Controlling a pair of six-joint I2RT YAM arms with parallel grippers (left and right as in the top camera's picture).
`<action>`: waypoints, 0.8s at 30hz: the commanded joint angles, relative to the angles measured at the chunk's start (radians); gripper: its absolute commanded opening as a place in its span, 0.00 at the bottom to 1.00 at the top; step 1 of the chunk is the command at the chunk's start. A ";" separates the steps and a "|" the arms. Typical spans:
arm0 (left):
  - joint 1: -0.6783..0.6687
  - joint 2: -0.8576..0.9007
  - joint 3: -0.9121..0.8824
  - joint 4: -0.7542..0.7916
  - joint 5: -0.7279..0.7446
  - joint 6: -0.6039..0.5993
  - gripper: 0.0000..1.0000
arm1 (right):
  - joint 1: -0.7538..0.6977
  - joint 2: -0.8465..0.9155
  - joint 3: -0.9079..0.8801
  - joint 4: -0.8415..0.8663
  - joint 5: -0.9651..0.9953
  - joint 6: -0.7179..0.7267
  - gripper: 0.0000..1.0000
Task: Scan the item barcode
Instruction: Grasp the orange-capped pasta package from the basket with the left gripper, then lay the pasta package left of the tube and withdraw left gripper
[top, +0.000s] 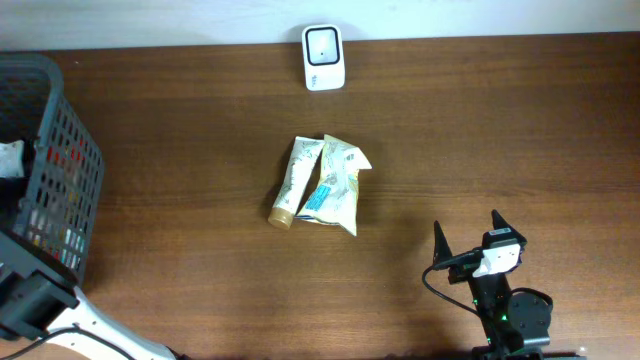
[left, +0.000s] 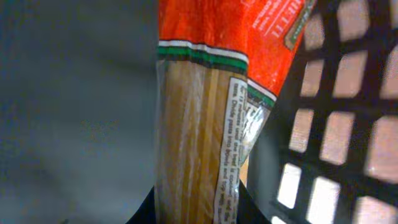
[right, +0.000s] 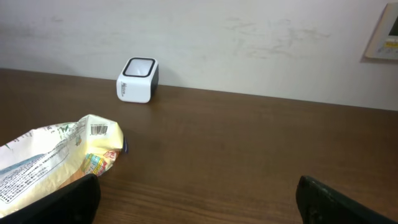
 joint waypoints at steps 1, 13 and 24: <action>-0.003 -0.093 0.261 -0.075 -0.021 -0.182 0.00 | -0.004 -0.006 -0.007 -0.003 -0.005 0.008 0.99; -0.496 -0.475 0.364 -0.347 0.024 -0.502 0.00 | -0.004 -0.006 -0.007 -0.003 -0.005 0.008 0.99; -0.929 -0.182 -0.454 0.312 -0.070 -0.679 0.76 | -0.004 -0.006 -0.007 -0.003 -0.005 0.008 0.99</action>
